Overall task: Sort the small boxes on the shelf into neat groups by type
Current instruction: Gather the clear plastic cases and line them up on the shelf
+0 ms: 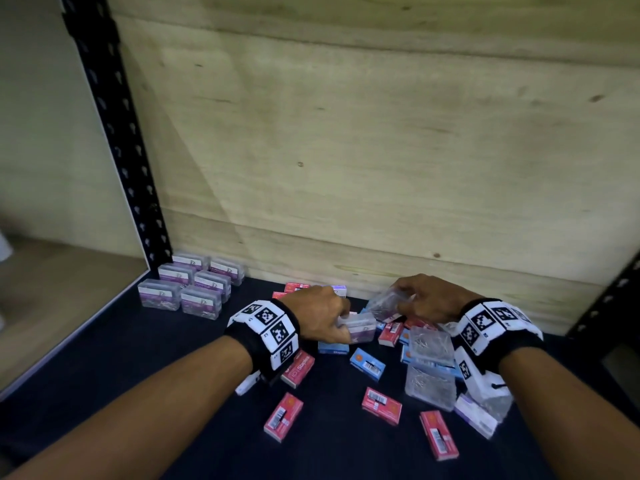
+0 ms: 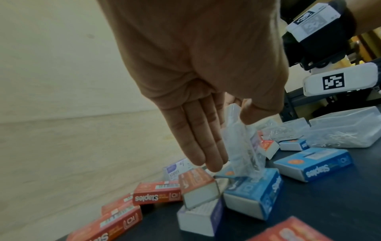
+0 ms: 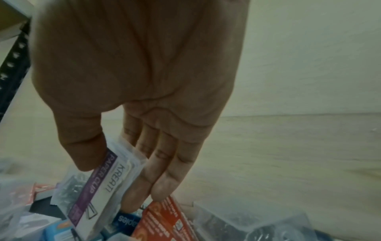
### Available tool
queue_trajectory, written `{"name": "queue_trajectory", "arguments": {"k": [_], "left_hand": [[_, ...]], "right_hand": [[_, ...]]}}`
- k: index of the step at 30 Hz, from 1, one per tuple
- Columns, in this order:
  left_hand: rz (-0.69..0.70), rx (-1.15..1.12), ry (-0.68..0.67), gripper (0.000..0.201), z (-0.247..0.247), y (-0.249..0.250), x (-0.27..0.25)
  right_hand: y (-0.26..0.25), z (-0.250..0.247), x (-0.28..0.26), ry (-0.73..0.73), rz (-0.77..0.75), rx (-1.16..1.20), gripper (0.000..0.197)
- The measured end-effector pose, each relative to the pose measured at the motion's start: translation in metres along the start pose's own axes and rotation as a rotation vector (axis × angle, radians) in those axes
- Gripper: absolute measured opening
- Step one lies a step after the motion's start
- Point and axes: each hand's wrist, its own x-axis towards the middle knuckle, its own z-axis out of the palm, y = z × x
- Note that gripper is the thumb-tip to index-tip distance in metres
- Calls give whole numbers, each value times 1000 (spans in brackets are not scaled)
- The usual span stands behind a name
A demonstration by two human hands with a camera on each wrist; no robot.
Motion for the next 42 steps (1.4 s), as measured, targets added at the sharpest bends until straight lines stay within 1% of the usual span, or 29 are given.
{"name": "queue_trajectory", "arguments": {"k": [5,10,14,16,18,21,23,27,29,33,36,38,42], "left_hand": [[-36,-18,-28,43,4,-1,6],[-70,-199,-35,34,7,-11,6],[-124,-293,3,38,-6,-27,-3],[-166,-296,18,41,-15,-39,-14],[-197,-299,28,38,-24,-51,-29],[-254,-305,31,33,-32,-72,-58],[-304,-327,31,29,-33,-90,-81],[-386,-333,9,21,-24,-123,-127],[-442,-314,-21,24,-16,-137,-149],[-518,-342,-46,28,-1,-161,-182],[-551,-351,-53,24,5,-174,-202],[-565,-365,-58,18,6,-183,-214],[-615,-374,-51,18,6,-199,-232]], "right_hand": [[2,-2,2,2,12,54,31],[-1,-5,3,41,39,58,29],[-7,-8,7,78,11,70,24],[-16,-9,10,107,-2,103,22],[-30,-8,12,127,-26,158,20],[-58,-2,16,84,-49,294,19],[-78,5,22,50,-95,336,20],[-118,24,38,-6,-248,210,28],[-140,35,46,-40,-304,115,32],[-184,60,58,-114,-390,-80,47],[-210,79,65,-142,-423,-160,48],[-224,88,69,-153,-410,-177,46],[-243,98,74,-144,-410,-198,44]]}}
